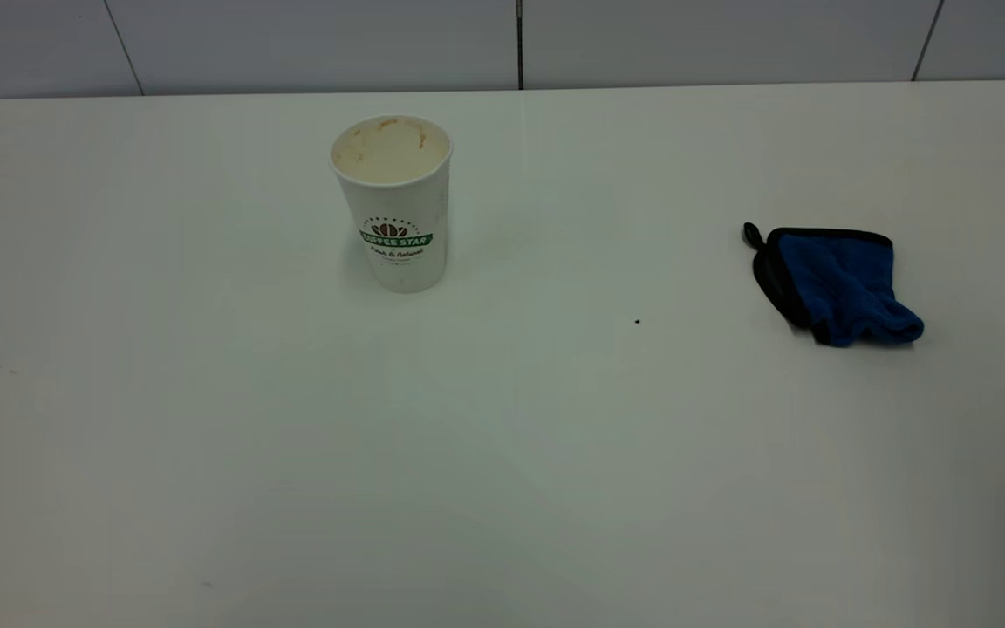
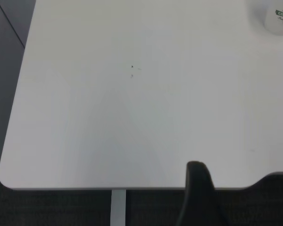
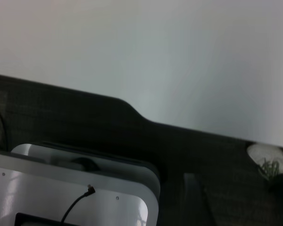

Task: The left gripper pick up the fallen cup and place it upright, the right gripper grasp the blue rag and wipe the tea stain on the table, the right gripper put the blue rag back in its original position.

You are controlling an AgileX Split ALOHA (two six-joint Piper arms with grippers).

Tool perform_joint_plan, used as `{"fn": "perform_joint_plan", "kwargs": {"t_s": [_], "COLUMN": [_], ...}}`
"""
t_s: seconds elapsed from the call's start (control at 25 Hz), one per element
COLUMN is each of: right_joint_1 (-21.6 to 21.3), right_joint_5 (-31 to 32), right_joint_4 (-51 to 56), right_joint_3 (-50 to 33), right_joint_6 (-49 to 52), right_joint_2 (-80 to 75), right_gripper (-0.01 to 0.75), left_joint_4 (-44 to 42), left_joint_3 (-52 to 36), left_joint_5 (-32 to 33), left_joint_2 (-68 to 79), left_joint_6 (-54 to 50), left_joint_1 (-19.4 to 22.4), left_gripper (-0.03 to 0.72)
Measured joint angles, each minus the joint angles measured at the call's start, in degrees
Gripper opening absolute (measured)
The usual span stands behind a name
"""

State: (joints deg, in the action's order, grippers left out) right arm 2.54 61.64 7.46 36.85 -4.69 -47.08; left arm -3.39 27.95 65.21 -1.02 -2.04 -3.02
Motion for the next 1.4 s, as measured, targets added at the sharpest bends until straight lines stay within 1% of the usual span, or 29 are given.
{"fn": "perform_joint_plan", "kwargs": {"t_s": [0.08, 0.2, 0.32, 0.44, 0.64, 0.92, 1.12, 1.4], "right_joint_1": [-0.3, -0.3, -0.3, -0.3, -0.6, -3.5, -3.6, -2.0], "right_joint_5": [2.3, 3.7, 3.7, 2.1, 1.5, 1.6, 2.1, 2.3], "right_joint_4": [-0.3, -1.4, -2.1, -2.1, -2.1, -2.1, -2.1, -2.1], "right_joint_3": [-2.5, -5.3, -8.0, -9.7, -10.0, -10.0, -10.0, -10.0], "right_joint_6": [1.2, 2.0, 2.2, 2.4, 2.6, 2.7, 2.7, 2.9], "right_joint_2": [5.6, 14.7, 21.5, 24.4, 27.5, 40.1, 47.8, 48.0], "right_gripper": [0.554, 0.554, 0.554, 0.554, 0.554, 0.554, 0.554, 0.554], "left_joint_4": [0.0, 0.0, 0.0, 0.0, 0.0, 0.0, 0.0, 0.0], "left_joint_3": [0.0, 0.0, 0.0, 0.0, 0.0, 0.0, 0.0, 0.0], "left_joint_5": [0.0, 0.0, 0.0, 0.0, 0.0, 0.0, 0.0, 0.0], "left_joint_2": [0.0, 0.0, 0.0, 0.0, 0.0, 0.0, 0.0, 0.0], "left_joint_6": [0.0, 0.0, 0.0, 0.0, 0.0, 0.0, 0.0, 0.0], "left_joint_1": [0.0, 0.0, 0.0, 0.0, 0.0, 0.0, 0.0, 0.0], "left_gripper": [0.516, 0.516, 0.516, 0.516, 0.516, 0.516, 0.516, 0.516]}}
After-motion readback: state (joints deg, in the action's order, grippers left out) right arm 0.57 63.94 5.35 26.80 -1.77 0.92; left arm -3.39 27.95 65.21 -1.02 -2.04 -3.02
